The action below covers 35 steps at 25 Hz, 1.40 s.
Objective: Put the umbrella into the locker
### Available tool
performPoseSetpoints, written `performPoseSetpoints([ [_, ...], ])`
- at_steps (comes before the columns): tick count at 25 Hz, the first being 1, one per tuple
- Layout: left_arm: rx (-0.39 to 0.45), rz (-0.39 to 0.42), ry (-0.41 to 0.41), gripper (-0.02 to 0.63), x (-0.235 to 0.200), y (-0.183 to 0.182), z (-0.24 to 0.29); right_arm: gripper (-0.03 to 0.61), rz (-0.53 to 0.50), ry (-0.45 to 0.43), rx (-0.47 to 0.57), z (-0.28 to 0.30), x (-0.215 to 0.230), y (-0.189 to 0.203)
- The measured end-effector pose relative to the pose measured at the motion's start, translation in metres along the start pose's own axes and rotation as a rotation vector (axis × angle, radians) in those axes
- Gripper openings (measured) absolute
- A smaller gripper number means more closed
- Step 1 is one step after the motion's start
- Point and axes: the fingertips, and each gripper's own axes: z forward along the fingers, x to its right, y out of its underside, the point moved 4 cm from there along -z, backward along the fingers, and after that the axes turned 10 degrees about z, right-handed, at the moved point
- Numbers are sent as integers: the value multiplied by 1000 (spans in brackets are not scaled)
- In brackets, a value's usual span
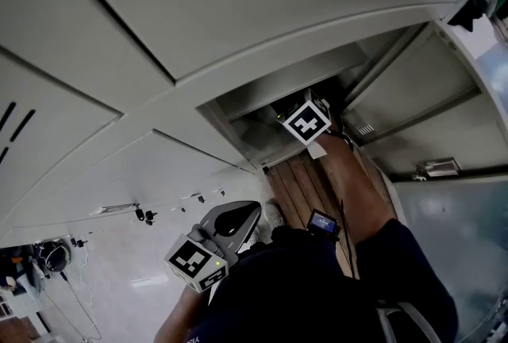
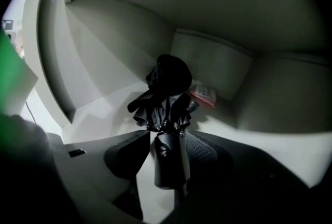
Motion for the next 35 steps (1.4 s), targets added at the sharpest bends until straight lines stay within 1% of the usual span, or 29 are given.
performPoseSetpoints([
  [4,-4,0,7,3,3,0,-3,184,10,15,18,-10,-2,2],
  [7,-1,2,14,3,4,-1,-6,184,51,34,56,-29,1,5],
  [9,-4,10,20,3,5,-1,-7,184,86,34,115,-48,-4,6],
  [11,-5,24,33,3,6,-2,-8,183,139,26,195,-70,-11,9],
  [14,-2,45,55,3,9,-6,-9,178,265,2,322,-108,-20,21],
  [16,-1,60,67,3,11,-8,-12,139,377,-31,413,-137,-27,31],
  [18,-3,68,75,3,14,-9,-16,87,506,-87,507,-166,-36,40],
  [20,-3,74,81,3,17,-9,-21,49,628,-165,600,-195,-51,45],
  [22,0,83,90,3,21,-9,-24,27,712,-239,675,-219,-70,44],
  [23,4,88,94,3,22,-10,-26,20,737,-266,699,-227,-79,42],
  [25,14,95,101,3,25,-12,-29,9,747,-297,718,-236,-96,40],
  [29,27,110,107,3,29,-14,-37,8,682,-289,691,-240,-127,39],
  [35,49,123,107,3,34,-16,-47,8,635,-287,680,-248,-149,35],
])
